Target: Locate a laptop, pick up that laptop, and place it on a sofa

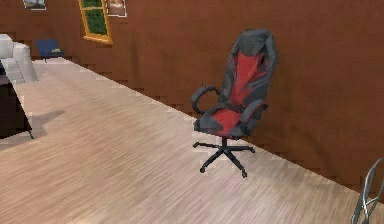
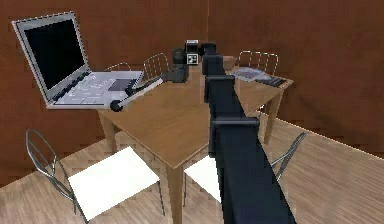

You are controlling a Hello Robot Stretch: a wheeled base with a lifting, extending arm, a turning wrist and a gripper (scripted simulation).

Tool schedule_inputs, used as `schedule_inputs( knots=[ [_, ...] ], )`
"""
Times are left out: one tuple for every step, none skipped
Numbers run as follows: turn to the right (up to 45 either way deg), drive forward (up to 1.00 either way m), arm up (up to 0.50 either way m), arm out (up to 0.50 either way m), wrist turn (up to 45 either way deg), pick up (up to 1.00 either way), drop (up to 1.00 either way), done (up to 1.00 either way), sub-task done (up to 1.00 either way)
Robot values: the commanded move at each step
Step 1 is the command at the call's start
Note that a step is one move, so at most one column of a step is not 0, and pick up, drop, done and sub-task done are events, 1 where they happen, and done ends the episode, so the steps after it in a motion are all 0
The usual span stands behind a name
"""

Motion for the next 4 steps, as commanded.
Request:
schedule_inputs(
  knots=[
    [0.0, 0.0, 0.0, 0.0, -45.0, 0.0, 0.0, 0.0, 0.0],
    [0.0, 0.0, 0.0, 0.0, -3.0, 0.0, 0.0, 0.0, 0.0],
    [0.0, 0.0, 0.0, -0.48, 0.0, 0.0, 0.0, 0.0, 0.0],
    [-30.0, 0.0, 0.0, 0.0, 0.0, 0.0, 0.0, 0.0, 0.0]
  ],
)
